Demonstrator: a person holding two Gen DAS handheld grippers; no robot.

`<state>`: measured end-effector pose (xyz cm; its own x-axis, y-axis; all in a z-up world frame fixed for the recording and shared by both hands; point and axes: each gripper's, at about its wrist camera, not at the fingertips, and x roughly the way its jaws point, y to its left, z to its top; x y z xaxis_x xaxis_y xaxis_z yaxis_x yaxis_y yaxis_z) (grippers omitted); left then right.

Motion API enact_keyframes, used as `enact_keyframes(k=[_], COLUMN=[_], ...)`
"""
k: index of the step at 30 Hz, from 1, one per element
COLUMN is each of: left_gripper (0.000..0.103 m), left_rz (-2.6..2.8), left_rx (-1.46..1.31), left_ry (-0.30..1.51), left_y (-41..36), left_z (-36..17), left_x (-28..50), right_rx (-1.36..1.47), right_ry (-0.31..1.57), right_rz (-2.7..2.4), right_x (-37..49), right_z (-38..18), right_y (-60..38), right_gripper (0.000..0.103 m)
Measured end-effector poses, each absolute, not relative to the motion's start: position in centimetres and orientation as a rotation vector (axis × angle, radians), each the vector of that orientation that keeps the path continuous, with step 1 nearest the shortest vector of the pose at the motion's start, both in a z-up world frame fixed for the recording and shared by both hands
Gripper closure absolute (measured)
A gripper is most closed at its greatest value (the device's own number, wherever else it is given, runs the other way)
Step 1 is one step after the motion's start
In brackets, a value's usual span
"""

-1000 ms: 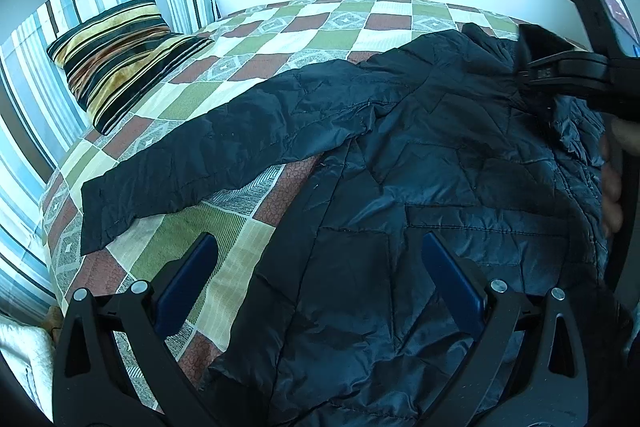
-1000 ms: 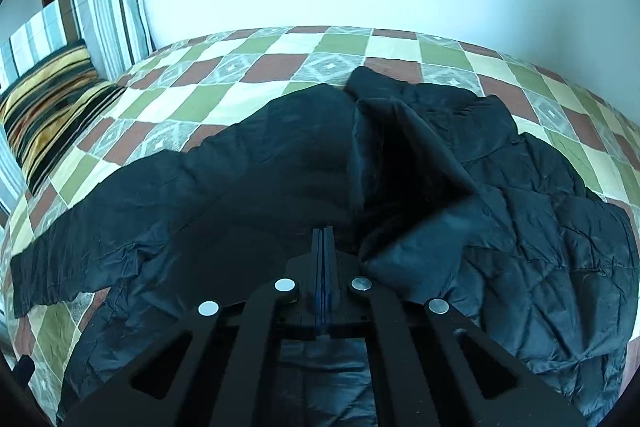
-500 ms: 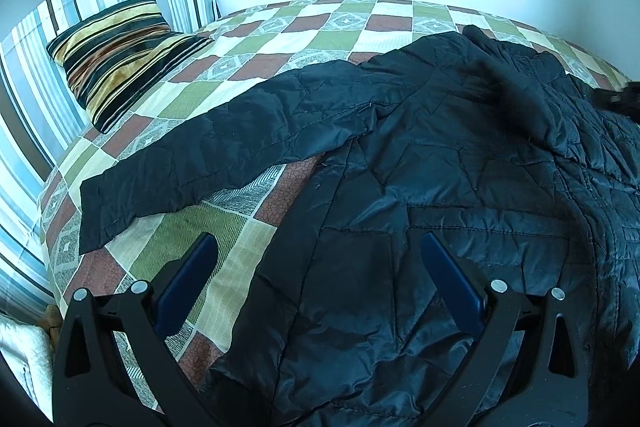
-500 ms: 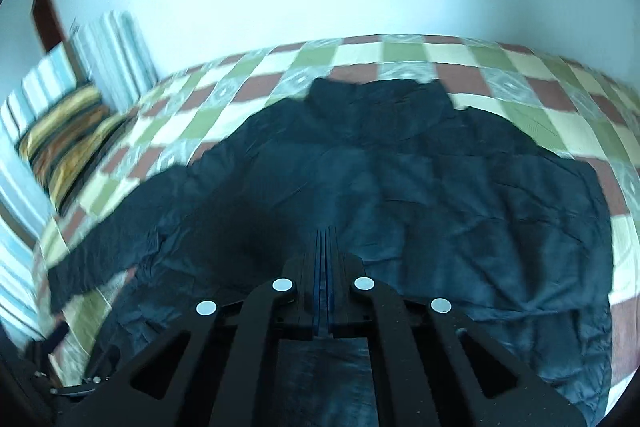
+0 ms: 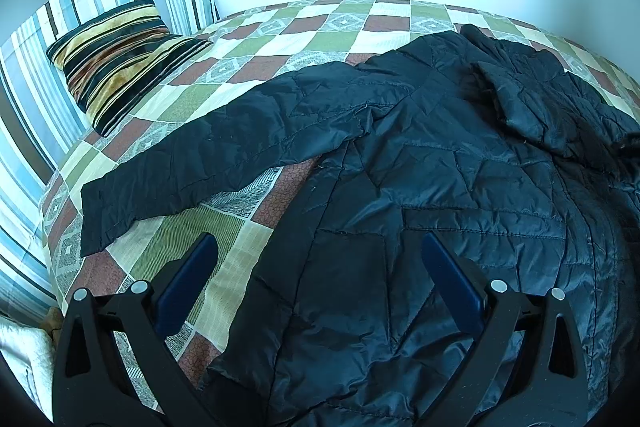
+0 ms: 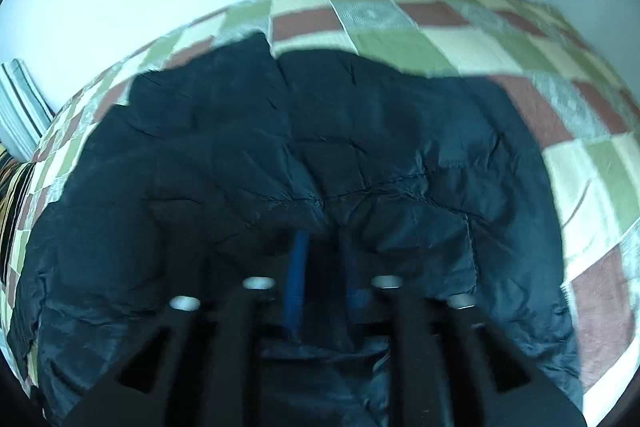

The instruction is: Fold large clothes

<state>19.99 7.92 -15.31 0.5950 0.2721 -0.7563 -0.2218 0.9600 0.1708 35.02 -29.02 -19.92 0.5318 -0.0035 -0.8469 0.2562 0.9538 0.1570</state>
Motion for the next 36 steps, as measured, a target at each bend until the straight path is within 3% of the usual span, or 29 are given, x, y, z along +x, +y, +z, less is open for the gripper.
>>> enact_keyframes(k=[7,8,10,12,17,22,29,36], left_gripper=[0.002,0.002,0.002,0.002,0.002,0.002,0.002,0.002], left_rz=[0.284,0.284,0.285,0.285,0.283,0.285,0.282,0.283], left_rx=[0.067,0.066,0.065,0.065,0.066,0.063,0.055,0.054], left_ry=[0.89,0.89,0.889,0.889,0.893,0.888,0.89,0.881], left_y=[7.9,7.9,7.9,7.9,8.0,8.2,8.5,8.8], left_z=[-15.4,-15.4,-15.4,-15.5,-15.5,-15.6,-15.5,-15.2], left_x=[20.0,20.0,20.0,20.0,20.0,20.0,20.0,19.5], right_rx=[0.242,0.232,0.242,0.243,0.188,0.086,0.078,0.127], right_ry=[1.003,0.996,0.955,0.928,0.922,1.002,0.996,0.907], right_rz=[-0.168,-0.177,-0.16,-0.119,0.009,0.031,0.023,0.031], right_x=[35.7,35.5,35.0,34.7,35.6,37.0,37.1,34.1], right_z=[-20.9,-20.5,-19.1,-18.1,-17.6,-20.4,-21.6,-18.2], right_y=[-28.7,-28.5,-27.4,-25.9,-20.7,-16.8,-17.0,-19.7], right_gripper=[0.07,0.068,0.055,0.052,0.052,0.051,0.05,0.044])
